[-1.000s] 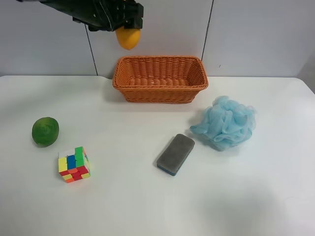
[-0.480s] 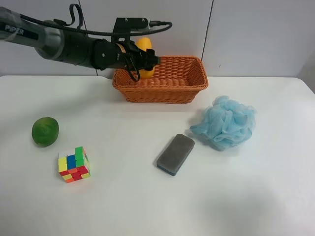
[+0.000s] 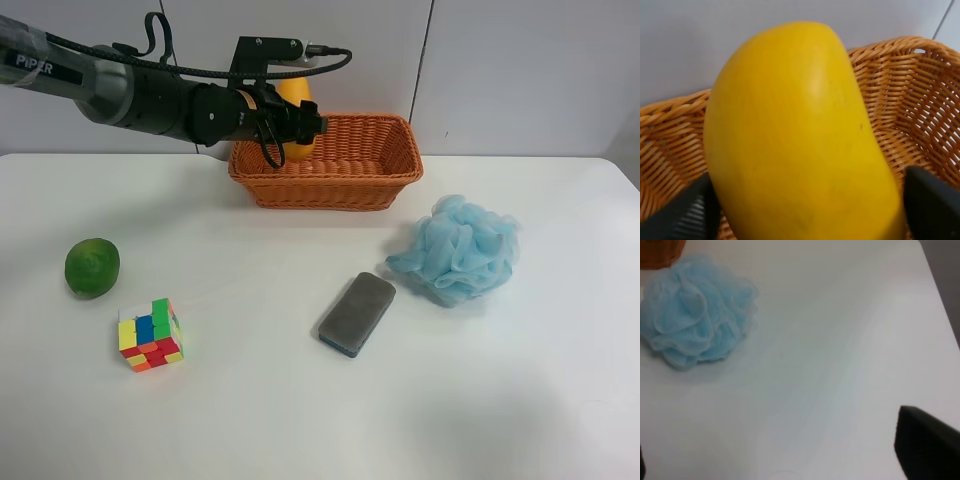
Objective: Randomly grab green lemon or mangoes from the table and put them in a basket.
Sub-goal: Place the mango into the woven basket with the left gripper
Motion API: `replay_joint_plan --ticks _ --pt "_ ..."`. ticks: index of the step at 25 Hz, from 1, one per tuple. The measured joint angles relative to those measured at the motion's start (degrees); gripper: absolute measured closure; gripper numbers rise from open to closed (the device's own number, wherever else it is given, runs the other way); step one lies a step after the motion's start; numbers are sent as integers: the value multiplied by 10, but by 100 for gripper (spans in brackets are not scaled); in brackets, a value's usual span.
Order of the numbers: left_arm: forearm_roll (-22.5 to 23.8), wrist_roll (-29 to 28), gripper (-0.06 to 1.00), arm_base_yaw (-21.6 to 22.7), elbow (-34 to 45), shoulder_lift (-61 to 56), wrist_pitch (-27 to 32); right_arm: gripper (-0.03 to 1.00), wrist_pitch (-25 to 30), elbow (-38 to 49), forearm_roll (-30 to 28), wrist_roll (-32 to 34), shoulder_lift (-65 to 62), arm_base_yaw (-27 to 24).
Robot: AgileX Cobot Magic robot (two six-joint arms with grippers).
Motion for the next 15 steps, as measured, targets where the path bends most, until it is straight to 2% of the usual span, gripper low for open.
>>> replay_joint_plan --ticks 1,4,11,15 --pt "0 0 4 0 0 0 0 -2 0 0 0 0 0 0" --pt "0 0 -3 0 0 0 1 -2 0 0 0 0 0 0" --pt "0 0 -5 0 0 -14 25 -2 0 0 0 0 0 0" --pt "1 0 -5 0 0 -40 65 -2 0 0 0 0 0 0"
